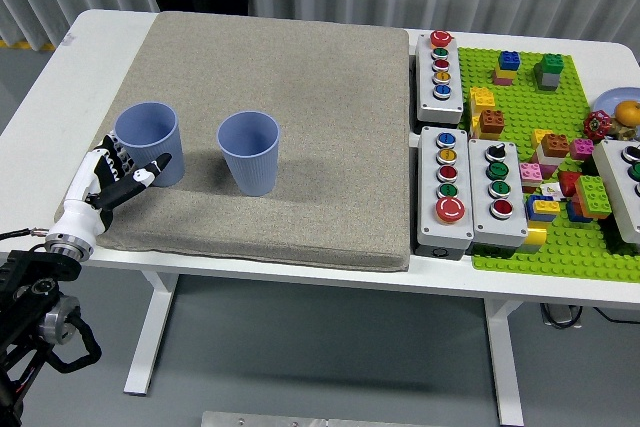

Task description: Pick cup pour cup place

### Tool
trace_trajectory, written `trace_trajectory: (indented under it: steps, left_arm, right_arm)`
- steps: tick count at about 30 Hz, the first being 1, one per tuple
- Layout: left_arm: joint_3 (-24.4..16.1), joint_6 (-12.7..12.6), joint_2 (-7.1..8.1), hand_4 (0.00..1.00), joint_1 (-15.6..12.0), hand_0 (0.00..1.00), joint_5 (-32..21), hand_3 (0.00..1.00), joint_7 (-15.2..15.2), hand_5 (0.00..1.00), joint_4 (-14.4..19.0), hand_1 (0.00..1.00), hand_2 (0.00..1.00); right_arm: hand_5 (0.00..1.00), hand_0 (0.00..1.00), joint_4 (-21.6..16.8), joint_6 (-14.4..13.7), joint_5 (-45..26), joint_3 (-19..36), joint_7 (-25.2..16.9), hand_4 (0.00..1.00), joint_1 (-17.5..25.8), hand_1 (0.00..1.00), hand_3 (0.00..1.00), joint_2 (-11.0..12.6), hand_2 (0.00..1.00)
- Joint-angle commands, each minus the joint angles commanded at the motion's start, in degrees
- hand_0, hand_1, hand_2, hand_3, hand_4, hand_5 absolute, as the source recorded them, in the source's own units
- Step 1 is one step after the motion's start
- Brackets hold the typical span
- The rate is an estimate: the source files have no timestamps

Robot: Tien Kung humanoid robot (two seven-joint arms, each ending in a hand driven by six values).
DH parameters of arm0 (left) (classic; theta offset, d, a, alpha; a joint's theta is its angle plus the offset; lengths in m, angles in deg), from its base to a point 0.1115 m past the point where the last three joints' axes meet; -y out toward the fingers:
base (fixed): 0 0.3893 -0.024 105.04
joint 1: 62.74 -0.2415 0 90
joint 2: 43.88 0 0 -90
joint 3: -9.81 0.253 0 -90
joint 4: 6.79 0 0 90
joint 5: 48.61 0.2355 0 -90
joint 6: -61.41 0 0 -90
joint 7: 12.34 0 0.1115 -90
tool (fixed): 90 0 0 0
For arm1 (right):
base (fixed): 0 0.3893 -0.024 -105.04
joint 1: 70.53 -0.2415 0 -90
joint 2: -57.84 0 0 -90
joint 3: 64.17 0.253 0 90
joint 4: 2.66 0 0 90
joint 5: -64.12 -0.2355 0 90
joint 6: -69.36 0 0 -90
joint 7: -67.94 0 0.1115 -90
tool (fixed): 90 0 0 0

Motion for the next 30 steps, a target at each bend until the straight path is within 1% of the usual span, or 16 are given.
trace_trajectory:
  steps: [12,30]
  left_arm:
    - [1.3,0.0,-0.52,0.861,1.2,0.929,-0.2,0.930,0.0,0.202,-1.2,0.919,0.998]
    - [2.0,-0.1,-0.36,0.861,3.2,0.929,-1.2,0.925,-0.1,0.204,-2.5,0.918,0.998]
  right_arm:
    - [0.132,0.707,0.0,0.1,0.2,0.0,0.1,0.002,0.2,0.632,0.576,-0.1,0.588]
    - [0.128,0.707,0.0,0.2,0.1,0.0,0.1,0.002,-0.1,0.632,0.576,0.0,0.588]
